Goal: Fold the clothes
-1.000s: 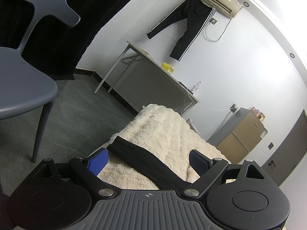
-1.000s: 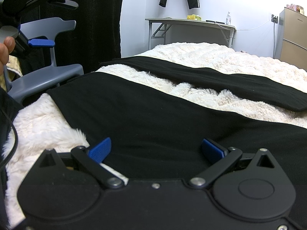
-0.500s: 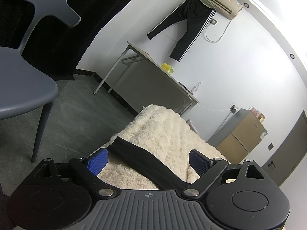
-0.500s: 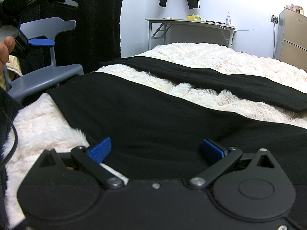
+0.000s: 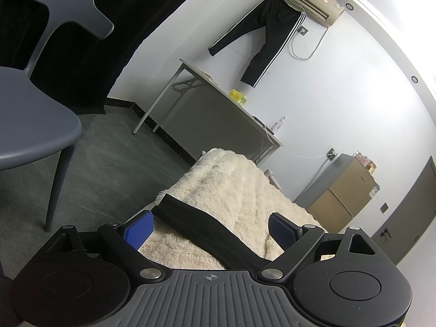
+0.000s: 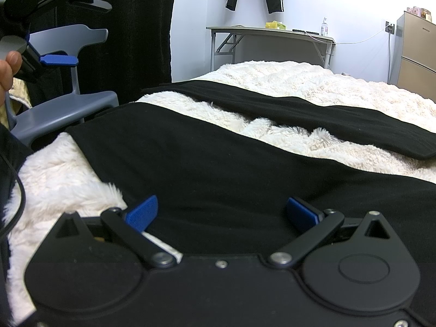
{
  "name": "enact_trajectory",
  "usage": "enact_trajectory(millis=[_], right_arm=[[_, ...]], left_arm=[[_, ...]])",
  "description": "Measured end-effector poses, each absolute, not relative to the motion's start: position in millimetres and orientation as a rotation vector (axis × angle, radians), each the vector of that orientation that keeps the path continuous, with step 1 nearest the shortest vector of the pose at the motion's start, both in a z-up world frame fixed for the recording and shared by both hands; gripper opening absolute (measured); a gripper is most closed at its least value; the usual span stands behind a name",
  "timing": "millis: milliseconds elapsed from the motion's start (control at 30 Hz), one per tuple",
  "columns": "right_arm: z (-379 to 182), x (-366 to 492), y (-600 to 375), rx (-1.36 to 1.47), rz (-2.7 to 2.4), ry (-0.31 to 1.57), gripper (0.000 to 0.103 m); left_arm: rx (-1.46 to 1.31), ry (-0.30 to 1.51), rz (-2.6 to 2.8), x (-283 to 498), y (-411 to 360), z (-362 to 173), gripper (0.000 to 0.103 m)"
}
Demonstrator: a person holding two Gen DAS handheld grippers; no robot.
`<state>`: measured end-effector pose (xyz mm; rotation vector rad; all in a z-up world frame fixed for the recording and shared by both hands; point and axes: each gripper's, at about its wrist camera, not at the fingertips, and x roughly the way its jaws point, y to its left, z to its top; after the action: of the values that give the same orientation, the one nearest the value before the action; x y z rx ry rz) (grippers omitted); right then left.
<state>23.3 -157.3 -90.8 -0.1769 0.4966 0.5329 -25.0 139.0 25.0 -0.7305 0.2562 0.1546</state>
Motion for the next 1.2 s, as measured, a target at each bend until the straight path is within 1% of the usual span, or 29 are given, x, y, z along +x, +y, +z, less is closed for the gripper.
enact_trajectory(millis=[1200], right_arm=[[-91.3, 23.0, -156.3, -0.177, 0.531, 0.495, 0.103]], left_arm=[[-0.722, 0.26, 0.153, -24.6, 139.4, 23.0, 0.089]])
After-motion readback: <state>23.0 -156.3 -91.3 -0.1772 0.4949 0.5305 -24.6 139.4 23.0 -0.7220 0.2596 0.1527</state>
